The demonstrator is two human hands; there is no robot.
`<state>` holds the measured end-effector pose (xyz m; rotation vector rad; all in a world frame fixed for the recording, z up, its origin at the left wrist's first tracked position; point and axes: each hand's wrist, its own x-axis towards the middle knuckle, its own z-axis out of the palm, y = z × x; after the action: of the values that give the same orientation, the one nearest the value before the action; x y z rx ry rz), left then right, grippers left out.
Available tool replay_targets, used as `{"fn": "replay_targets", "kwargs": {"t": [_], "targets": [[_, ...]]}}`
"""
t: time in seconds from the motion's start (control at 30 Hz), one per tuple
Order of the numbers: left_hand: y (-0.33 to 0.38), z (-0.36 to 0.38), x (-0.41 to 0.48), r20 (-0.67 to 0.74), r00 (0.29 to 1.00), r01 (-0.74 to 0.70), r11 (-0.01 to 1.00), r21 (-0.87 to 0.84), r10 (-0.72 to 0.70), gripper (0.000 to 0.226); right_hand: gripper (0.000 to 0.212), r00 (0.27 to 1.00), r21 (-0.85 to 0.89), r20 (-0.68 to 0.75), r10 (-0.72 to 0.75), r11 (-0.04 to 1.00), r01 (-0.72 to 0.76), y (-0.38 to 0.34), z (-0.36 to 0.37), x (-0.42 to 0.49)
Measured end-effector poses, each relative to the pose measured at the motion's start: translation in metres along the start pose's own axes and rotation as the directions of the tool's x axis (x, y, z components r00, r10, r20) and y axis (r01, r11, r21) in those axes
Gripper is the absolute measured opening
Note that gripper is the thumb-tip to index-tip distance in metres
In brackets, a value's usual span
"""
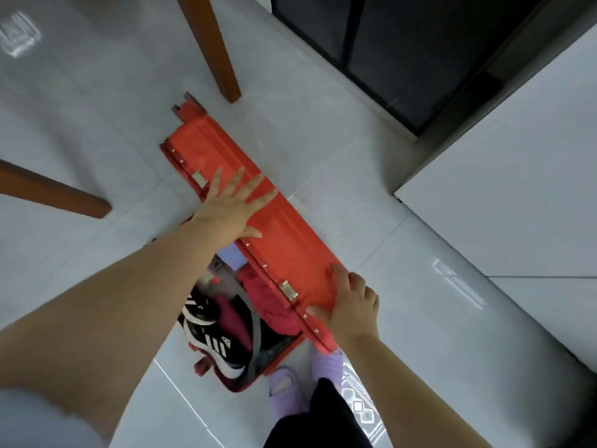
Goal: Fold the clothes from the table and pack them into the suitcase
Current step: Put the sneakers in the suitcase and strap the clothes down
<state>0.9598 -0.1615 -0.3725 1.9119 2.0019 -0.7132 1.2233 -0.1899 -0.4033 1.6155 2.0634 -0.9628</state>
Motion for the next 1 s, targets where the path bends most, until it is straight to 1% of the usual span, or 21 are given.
{"fn": "replay_targets", "kwargs": {"t": [0.07,0.13,0.23,0.33,0.5,0.6,0.8,0.9,1.0], "targets": [[-0.007,-0.005,-0.005,0.081,0.997,-0.022,0.998,0.059,0.018,0.088,0.098,0.999,-0.021,0.039,0.019,1.0,-0.018,-0.009,0.008,-0.012],[-0.015,-0.004,-0.004,0.148,0.989,-0.042,0.993,0.108,0.026,0.089,0.104,0.999,-0.016,0.026,0.034,0.999,-0.034,-0.018,0.014,-0.019],[-0.021,0.0,-0.002,0.219,0.974,-0.095,0.982,0.161,0.059,0.089,0.113,0.994,-0.002,0.069,0.09,0.996,-0.09,-0.023,0.013,-0.014],[-0.025,0.009,0.001,0.19,0.977,-0.125,0.98,0.152,0.095,0.089,0.114,0.984,0.024,0.088,0.154,0.987,-0.156,-0.026,0.012,-0.013],[-0.046,0.024,-0.002,0.105,0.969,-0.239,0.951,0.196,0.222,0.093,0.114,0.969,0.031,0.046,0.242,0.969,-0.244,-0.051,0.029,-0.025],[-0.057,0.042,-0.008,0.034,0.964,-0.265,0.951,0.156,0.263,0.093,0.112,0.959,0.044,0.008,0.283,0.958,-0.283,-0.062,0.041,-0.033],[-0.073,0.07,-0.021,0.027,0.936,-0.351,0.929,0.118,0.35,0.101,0.11,0.94,-0.003,-0.02,0.341,0.94,-0.341,-0.089,0.073,-0.051],[-0.079,0.09,-0.03,0.028,0.919,-0.393,0.905,0.163,0.394,0.107,0.104,0.93,-0.016,-0.032,0.367,0.93,-0.368,-0.1,0.093,-0.057],[-0.083,0.105,-0.036,-0.006,0.91,-0.405,0.892,0.201,0.414,0.106,0.104,0.926,-0.017,-0.075,0.371,0.928,-0.373,-0.103,0.108,-0.063]]}}
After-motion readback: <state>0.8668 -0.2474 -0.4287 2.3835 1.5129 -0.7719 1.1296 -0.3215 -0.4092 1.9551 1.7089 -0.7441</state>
